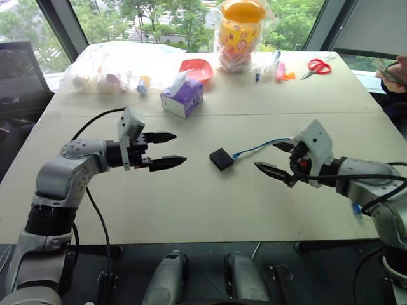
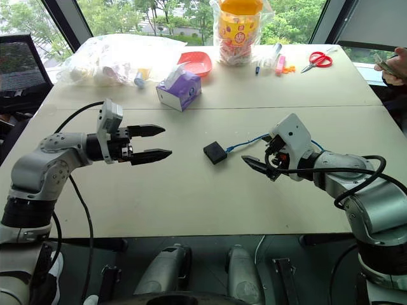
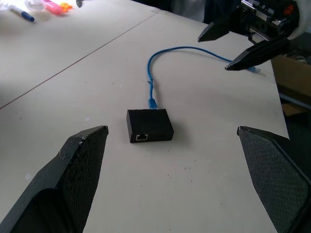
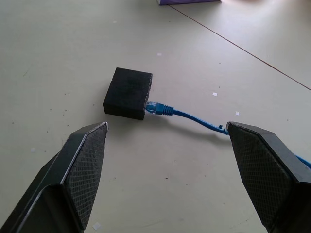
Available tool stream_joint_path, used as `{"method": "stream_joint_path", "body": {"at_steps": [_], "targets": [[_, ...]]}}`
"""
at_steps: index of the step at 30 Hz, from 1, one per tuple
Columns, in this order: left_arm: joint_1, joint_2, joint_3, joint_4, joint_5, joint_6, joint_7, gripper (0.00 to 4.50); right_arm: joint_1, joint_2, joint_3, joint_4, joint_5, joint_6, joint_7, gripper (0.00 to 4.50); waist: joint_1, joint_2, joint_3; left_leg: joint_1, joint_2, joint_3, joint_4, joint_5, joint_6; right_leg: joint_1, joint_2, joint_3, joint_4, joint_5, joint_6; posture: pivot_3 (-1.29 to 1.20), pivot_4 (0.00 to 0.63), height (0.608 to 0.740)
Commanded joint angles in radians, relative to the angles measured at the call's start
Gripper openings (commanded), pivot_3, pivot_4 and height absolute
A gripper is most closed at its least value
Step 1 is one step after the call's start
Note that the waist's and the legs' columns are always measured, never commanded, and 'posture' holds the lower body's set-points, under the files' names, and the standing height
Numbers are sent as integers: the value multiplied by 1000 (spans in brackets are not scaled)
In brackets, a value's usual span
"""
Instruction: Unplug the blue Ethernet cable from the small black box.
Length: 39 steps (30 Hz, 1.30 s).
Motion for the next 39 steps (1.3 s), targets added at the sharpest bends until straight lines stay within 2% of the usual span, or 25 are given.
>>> {"method": "stream_joint_path", "body": {"at_steps": [1,12,23,27,31,39], "targets": [[-13,-2,-7,-15,9,-18,-10,4438,-24,-28,2,12,-15,-45,19,4092,0,0,0,0,0,0,0,0,0,0,0,0,0,0,0,0,150,740],[-12,-22,-6,-31,-9,16,-7,4438,-108,-134,127,165,-103,-156,130,4092,-1,0,0,0,0,1,0,0,0,0,0,0,-1,0,0,0,150,740],[12,-38,-33,-25,35,-40,-2,4438,-296,-156,308,368,-238,-271,277,4092,-1,0,0,0,0,1,0,0,0,0,0,0,-1,0,0,0,150,740],[-11,-78,-32,10,73,-109,31,4438,-403,-122,402,486,-313,-338,339,4092,-2,0,0,0,0,1,0,0,0,0,0,0,-1,0,0,0,150,740],[-28,-121,-25,27,108,-145,85,4438,-544,-60,528,672,-407,-440,466,4092,-7,0,0,0,0,1,1,0,0,0,1,0,0,1,1,0,150,740],[18,-131,12,-41,94,-130,144,4438,-778,131,680,1134,-559,-675,680,4092,-26,0,0,0,-1,1,0,0,0,-2,0,0,2,4,6,0,150,740]]}}
